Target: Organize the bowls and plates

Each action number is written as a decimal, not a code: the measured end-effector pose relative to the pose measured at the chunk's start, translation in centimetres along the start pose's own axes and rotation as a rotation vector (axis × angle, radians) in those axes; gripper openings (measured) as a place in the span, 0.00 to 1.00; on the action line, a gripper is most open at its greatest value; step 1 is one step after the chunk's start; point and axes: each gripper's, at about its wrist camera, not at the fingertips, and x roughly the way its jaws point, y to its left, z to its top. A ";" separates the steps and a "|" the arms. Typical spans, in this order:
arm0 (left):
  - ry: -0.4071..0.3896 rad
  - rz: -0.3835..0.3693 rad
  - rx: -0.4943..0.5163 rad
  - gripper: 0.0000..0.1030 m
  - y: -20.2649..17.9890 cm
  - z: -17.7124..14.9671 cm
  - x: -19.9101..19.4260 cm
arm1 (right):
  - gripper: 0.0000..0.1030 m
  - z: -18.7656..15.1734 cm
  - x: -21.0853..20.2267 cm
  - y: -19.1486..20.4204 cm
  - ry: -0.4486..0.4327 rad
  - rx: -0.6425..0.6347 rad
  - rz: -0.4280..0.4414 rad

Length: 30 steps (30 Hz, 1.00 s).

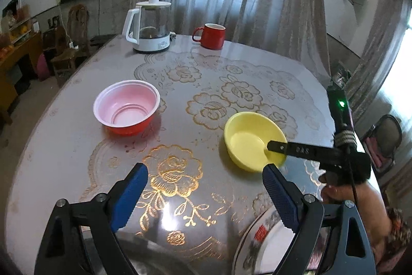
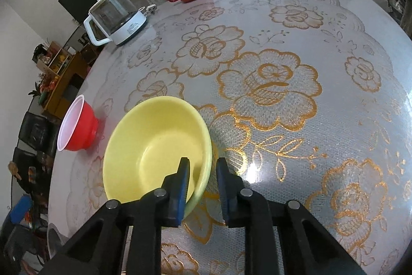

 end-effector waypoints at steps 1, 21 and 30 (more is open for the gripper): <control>0.008 -0.001 -0.006 0.88 -0.1 0.2 0.5 | 0.15 0.0 -0.1 0.0 0.001 -0.002 -0.002; 0.190 -0.010 0.101 0.30 -4.4 1.8 11.1 | 0.11 -0.7 -0.1 -0.1 0.028 -0.059 -0.015; 0.200 -0.033 0.107 0.16 -4.7 1.8 11.1 | 0.10 -0.4 0.1 -0.2 0.015 -0.007 0.009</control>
